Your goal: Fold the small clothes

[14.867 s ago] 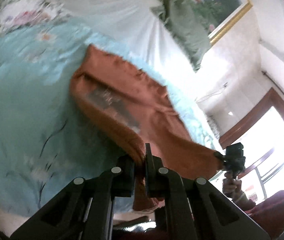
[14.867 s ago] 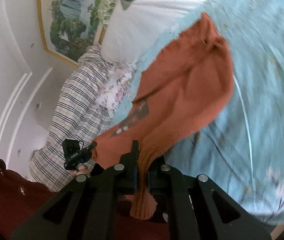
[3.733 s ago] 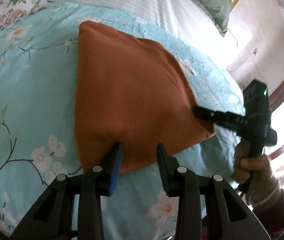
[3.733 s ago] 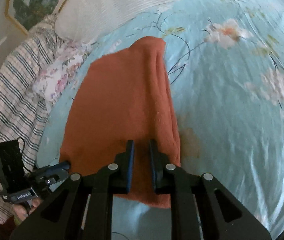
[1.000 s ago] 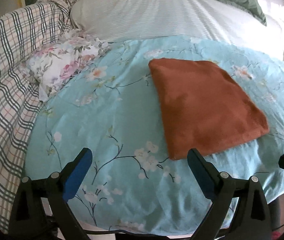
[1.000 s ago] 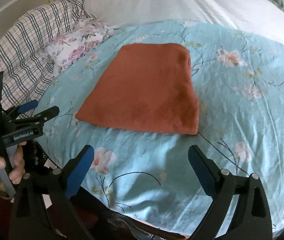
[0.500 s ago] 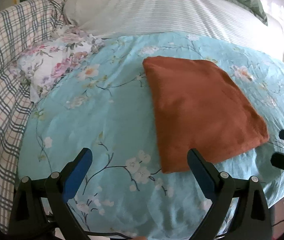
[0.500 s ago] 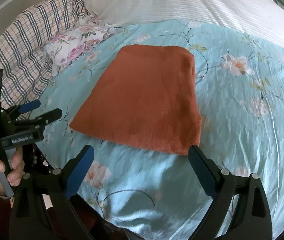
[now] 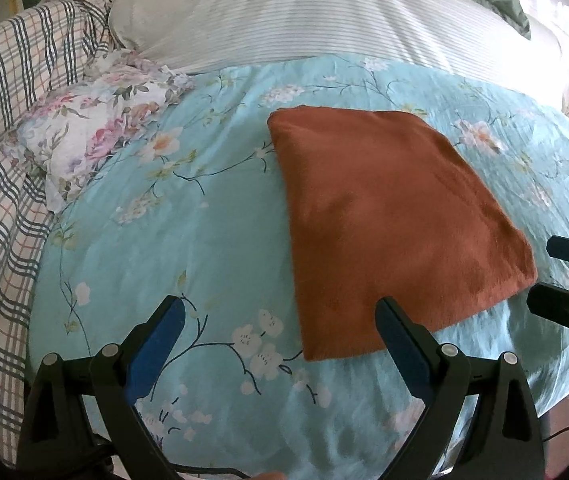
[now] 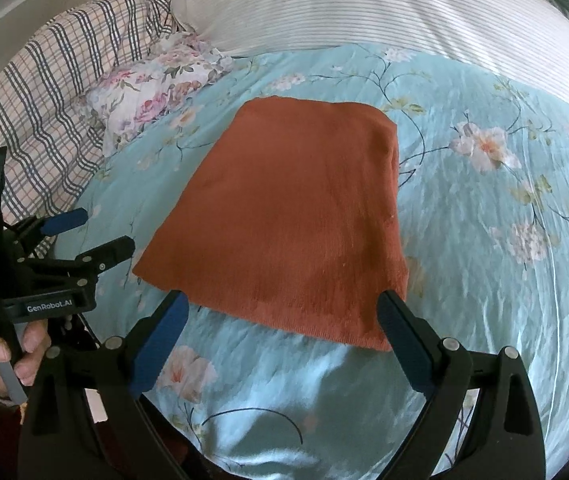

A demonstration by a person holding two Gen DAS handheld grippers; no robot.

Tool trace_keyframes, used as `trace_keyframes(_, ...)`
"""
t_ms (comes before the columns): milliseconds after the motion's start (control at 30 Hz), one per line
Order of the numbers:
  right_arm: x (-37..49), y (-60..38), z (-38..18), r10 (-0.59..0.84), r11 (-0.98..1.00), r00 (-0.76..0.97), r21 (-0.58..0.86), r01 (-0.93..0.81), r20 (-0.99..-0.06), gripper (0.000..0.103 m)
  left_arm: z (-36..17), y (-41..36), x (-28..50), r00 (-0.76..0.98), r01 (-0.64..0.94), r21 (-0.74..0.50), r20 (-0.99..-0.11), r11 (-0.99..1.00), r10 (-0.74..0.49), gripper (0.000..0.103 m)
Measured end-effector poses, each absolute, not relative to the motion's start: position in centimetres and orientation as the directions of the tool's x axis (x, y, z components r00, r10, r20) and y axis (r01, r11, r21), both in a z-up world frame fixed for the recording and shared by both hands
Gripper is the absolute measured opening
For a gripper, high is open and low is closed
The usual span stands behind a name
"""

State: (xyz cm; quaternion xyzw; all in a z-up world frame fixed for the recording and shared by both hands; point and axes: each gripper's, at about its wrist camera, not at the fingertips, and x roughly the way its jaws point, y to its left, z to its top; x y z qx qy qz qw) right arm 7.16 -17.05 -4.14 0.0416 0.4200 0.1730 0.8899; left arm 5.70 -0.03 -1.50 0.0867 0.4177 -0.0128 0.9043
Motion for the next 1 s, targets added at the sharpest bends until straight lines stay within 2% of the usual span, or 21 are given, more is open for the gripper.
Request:
trace_keyframes(433, 9.1, -17.2, -4.3, 0.354, 0.933, 0.579, 0.232, -0.276, -0.735, 0.095, -1.7, 0.1, 7.0, 0.645, 0.098, 0.130, -0.764, 0.987, 0.037, 0.097)
trace_keyframes(733, 11.1, -19.7, -5.0, 0.352, 0.934, 0.593, 0.318, -0.165, -0.724, 0.095, -2.3, 1.1, 9.0, 0.619, 0.073, 0.073, -0.786, 0.995, 0.013, 0.097)
trace_keyframes(1000, 12.1, -21.0, -5.3, 0.357, 0.924, 0.594, 0.363, -0.116, -0.721, 0.095, -2.7, 0.7, 9.8, 0.611, 0.077, 0.082, -0.791, 0.994, 0.018, 0.097)
